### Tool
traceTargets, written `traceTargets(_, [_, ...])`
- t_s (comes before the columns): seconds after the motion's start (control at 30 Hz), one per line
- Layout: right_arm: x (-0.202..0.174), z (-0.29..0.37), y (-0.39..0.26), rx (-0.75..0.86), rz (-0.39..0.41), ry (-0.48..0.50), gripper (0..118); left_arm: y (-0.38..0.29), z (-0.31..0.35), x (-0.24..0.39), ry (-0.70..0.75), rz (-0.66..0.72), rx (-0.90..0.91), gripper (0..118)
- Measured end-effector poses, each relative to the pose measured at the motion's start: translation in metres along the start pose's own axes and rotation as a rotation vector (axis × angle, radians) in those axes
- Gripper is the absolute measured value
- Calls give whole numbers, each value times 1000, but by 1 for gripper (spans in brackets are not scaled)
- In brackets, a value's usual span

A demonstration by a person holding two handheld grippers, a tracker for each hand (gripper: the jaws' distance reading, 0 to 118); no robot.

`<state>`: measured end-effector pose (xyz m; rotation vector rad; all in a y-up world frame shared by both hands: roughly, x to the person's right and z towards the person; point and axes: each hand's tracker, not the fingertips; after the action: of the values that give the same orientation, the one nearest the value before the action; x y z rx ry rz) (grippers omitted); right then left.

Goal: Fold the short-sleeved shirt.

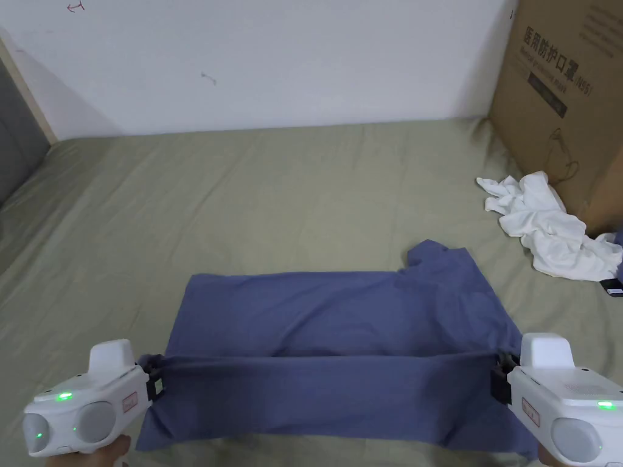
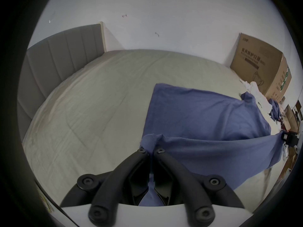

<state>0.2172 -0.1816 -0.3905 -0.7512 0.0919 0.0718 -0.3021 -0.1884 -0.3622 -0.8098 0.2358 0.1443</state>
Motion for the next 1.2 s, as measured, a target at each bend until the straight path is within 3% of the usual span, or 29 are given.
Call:
traceTargets(0.33, [0, -81, -26, -209, -37, -69, 8, -7, -76, 24, 35, -52, -206, 3])
traceTargets(0.4, [-1, -78, -26, -199, -33, -62, 10, -6, -72, 23, 44, -44, -188, 24])
traceTargets(0.43, [-1, -70, -22, -194, -24, -65, 16, -4, -69, 22, 42, -32, -188, 43])
traceTargets(0.47, [-1, -65, -19, -192, -23, -65, 32, -1, -65, 22, 33, -23, -190, 72])
traceTargets(0.5, [0, -58, -15, -179, -38, -55, 48, 1, -59, 20, 14, -10, -185, 85])
traceTargets(0.57, [-1, -32, -2, -116, -84, -20, 81, 6, -39, 21, -21, 21, -134, 93])
traceTargets(0.67, [-3, 11, 16, 9, -104, -7, 90, 16, 9, 28, -52, 38, 23, 93])
traceTargets(0.97, [-13, 151, 46, 383, -61, -17, 90, 28, 148, 54, -100, -17, 391, 92])
traceTargets(1.03, [-18, 175, 42, 453, -38, -43, 87, 21, 169, 58, -101, -49, 462, 84])
traceTargets(1.1, [-24, 191, 37, 496, -12, -75, 72, 13, 186, 62, -89, -76, 507, 61])
traceTargets(1.13, [-26, 199, 33, 510, -6, -90, 58, 8, 193, 62, -80, -78, 525, 42])
traceTargets(1.17, [-27, 205, 30, 527, 0, -95, 29, 4, 197, 63, -74, -84, 534, 19])
traceTargets(1.2, [-28, 210, 27, 530, -1, -99, 3, 0, 202, 63, -72, -83, 535, 6])
